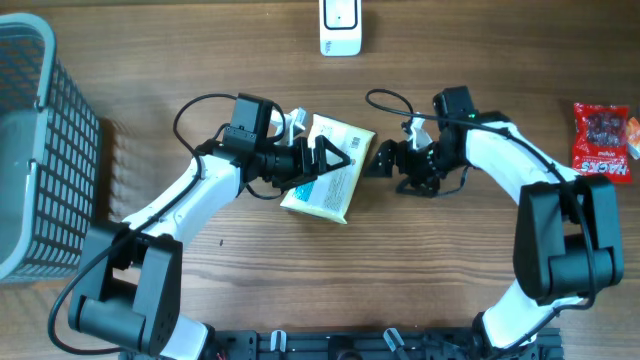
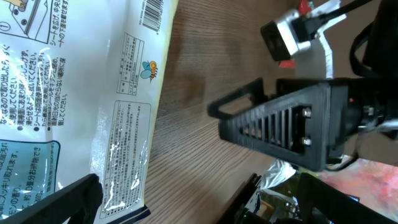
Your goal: Scan the item barcode
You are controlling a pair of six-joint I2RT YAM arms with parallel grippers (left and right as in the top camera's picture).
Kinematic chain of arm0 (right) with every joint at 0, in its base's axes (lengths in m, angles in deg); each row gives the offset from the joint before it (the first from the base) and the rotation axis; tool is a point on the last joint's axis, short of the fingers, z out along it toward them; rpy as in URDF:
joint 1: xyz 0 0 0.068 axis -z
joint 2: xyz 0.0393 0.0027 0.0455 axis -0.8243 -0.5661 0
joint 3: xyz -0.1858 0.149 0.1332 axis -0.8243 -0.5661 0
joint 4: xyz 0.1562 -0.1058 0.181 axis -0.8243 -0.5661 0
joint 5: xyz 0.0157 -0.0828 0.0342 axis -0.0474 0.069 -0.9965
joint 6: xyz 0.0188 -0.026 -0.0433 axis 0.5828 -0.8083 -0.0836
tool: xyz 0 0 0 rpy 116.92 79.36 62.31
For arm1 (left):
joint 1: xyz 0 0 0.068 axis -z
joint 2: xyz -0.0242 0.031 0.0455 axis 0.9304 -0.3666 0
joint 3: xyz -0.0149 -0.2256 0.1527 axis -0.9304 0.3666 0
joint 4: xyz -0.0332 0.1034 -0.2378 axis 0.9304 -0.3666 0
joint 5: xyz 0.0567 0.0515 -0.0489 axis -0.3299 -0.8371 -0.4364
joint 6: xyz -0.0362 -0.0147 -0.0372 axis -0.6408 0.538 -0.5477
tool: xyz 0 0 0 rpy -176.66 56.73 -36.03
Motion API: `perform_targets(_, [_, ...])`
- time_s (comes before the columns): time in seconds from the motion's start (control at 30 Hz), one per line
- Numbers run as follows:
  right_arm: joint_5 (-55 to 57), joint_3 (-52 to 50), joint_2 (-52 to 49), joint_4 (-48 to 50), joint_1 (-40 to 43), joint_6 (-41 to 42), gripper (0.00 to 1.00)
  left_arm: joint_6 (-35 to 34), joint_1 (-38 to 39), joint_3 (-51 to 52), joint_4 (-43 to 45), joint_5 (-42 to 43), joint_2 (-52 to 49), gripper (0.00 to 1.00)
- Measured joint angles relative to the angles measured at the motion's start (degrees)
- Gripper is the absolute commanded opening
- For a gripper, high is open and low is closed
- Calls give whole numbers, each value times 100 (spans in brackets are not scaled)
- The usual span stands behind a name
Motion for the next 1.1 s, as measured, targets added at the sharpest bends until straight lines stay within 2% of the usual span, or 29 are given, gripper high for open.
perform_targets(0.1, [264, 584, 0, -811, 238, -328, 100, 39, -144, 0, -37, 20, 92, 91])
perform_targets(0.23, [365, 920, 13, -964, 448, -560, 99, 138, -684, -7, -479, -295, 660, 92])
perform_targets(0.33, [426, 918, 13, -780, 396, -599, 99, 83, -898, -37, -1416, -1567, 1209, 97])
perform_targets(0.37, [448, 920, 13, -459, 350, -461, 99, -83, -894, -66, -1834, -2509, 1250, 98])
perform_targets(0.4, [459, 898, 15, -275, 291, -271, 89, -179, -892, -48, -2280, -2914, 1248, 92])
perform_targets(0.43, [468, 892, 15, -157, 262, -166, 70, -291, -898, -33, -2579, -3532, 1224, 84])
perform_targets(0.47, [481, 846, 15, 74, 214, -2, 59, -356, -898, -20, -2625, -3768, 1191, 74])
perform_targets(0.5, [487, 800, 15, 297, 142, 142, 36, -402, -896, -15, -2616, -3875, 1152, 67])
perform_targets(0.53, [490, 728, 15, 520, 39, 330, 22, -415, -896, -11, -2588, -3932, 1084, 57])
perform_targets(0.57, [487, 645, 15, 699, -76, 492, 12, -413, -896, 4, -2516, -3934, 992, 50])
perform_targets(0.6, [490, 555, 15, 925, -216, 636, 6, -483, -881, 28, -2437, -3901, 905, 46])
perform_targets(0.7, [485, 387, 15, 1484, -643, 1060, 4, -498, -774, 118, -2094, -3602, 691, 34])
perform_targets(0.83, [551, 326, 15, 1858, -1108, 1473, 4, -518, -426, 127, -1849, -3274, 400, 24])
perform_targets(1.1, [916, 321, -358, 2020, -1670, 2122, 4, -525, 278, 131, -1641, -3106, 50, 19])
